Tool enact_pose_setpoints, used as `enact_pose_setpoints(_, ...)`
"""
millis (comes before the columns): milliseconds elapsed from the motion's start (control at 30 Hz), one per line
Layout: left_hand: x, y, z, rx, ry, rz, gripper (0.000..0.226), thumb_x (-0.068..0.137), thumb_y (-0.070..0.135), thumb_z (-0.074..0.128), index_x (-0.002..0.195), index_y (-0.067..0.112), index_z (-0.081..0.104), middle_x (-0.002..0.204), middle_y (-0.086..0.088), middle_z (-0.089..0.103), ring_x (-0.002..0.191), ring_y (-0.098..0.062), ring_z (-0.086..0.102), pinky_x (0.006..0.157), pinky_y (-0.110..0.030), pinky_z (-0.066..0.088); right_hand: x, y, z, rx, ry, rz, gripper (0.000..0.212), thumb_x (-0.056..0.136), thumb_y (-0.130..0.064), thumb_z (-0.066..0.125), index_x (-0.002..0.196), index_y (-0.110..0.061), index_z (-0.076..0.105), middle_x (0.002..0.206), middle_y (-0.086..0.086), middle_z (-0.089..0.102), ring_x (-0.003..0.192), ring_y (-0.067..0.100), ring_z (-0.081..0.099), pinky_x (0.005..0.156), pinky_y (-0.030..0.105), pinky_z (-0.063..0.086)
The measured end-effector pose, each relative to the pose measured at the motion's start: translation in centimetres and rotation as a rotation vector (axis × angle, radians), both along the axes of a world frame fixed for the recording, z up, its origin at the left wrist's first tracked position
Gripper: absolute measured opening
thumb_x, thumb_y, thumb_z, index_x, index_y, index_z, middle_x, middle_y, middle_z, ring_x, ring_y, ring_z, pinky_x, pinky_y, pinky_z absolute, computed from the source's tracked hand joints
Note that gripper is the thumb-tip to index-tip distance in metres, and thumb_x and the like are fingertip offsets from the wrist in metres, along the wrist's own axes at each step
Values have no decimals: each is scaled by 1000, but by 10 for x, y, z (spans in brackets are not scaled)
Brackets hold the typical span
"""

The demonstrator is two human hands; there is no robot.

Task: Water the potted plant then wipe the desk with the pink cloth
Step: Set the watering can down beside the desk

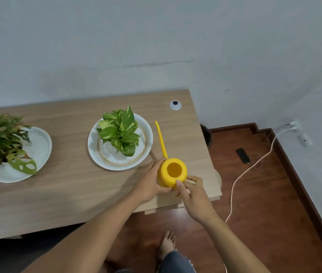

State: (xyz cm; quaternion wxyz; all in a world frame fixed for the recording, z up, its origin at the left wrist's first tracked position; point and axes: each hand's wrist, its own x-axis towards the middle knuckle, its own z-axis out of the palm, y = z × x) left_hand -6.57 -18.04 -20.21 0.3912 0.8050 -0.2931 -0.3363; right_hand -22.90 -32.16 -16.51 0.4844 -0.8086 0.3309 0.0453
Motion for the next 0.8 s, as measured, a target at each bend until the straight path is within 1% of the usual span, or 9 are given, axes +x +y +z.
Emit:
enact_pose_setpoints(100, -2, -15, -13, 28, 19, 2, 118, 62, 40, 102, 162, 37, 39, 155, 12, 49, 145, -17, 54, 121, -51, 49, -2, -14, -16, -17, 3, -32, 35, 112, -53, 60, 93, -32, 80, 130, -1, 63, 125, 4, 60, 109, 38, 58)
enact_pose_setpoints(200, -2, -22, -17, 51, 34, -6, 119, 62, 35, 105, 162, 37, 41, 155, 15, 51, 143, -18, 58, 119, -49, 51, 0, -19, -26, 51, 0, -138, 27, 106, -50, 73, 112, -26, 62, 122, -8, 72, 110, 4, 73, 96, 49, 65)
enact_pose_setpoints(267, -2, -26, -19, 79, 32, -6, 118, 65, 28, 106, 164, 33, 43, 153, 17, 52, 142, -18, 60, 118, -43, 52, 2, -21, -28, 90, 5, -169, 47, 104, -42, 79, 134, -23, 49, 132, -8, 71, 111, 5, 75, 96, 46, 65)
enact_pose_setpoints(367, 0, -29, -23, 94, 34, -15, 114, 69, 22, 105, 165, 29, 43, 149, 18, 51, 140, -17, 59, 117, -39, 51, 4, -23, -34, 106, 18, -168, 71, 101, -49, 80, 158, -30, 43, 146, -9, 66, 122, 15, 74, 101, 42, 62)
enact_pose_setpoints(467, 0, -31, -27, 100, 27, -17, 113, 70, 21, 105, 164, 29, 44, 148, 17, 52, 139, -14, 59, 117, -39, 51, 4, -25, -42, 89, 2, -145, 72, 96, -66, 76, 158, -47, 47, 152, -12, 63, 132, 15, 69, 109, 48, 60)
enact_pose_setpoints(533, 1, -33, -28, 102, 27, -21, 113, 71, 20, 104, 165, 29, 42, 151, 14, 52, 141, -15, 58, 118, -40, 51, 3, -28, -48, 92, -9, -158, 75, 92, -71, 75, 158, -49, 46, 152, -13, 62, 136, 15, 66, 112, 51, 59)
enact_pose_setpoints(667, 1, -32, -24, 119, 39, -41, 114, 74, 25, 102, 168, 29, 37, 161, 6, 51, 147, -13, 51, 122, -40, 48, 7, -25, -36, 118, 5, -138, 72, 95, -66, 77, 157, -45, 47, 156, -10, 57, 142, 16, 60, 118, 52, 55)
enact_pose_setpoints(733, 3, -29, -19, 120, 33, -63, 117, 77, 34, 101, 171, 31, 31, 167, 5, 46, 151, -11, 47, 124, -43, 47, 9, -23, -23, 71, 15, -123, 67, 102, -52, 77, 161, -38, 47, 156, -10, 51, 150, 19, 52, 125, 43, 46)
enact_pose_setpoints(800, 6, -21, -11, 130, -2, -86, 120, 80, 46, 97, 174, 32, 24, 175, 7, 38, 160, -11, 38, 130, -41, 41, 11, -23, -13, -27, 40, -106, 69, 107, -39, 75, 167, -19, 46, 153, -4, 47, 155, 26, 45, 121, 32, 35)
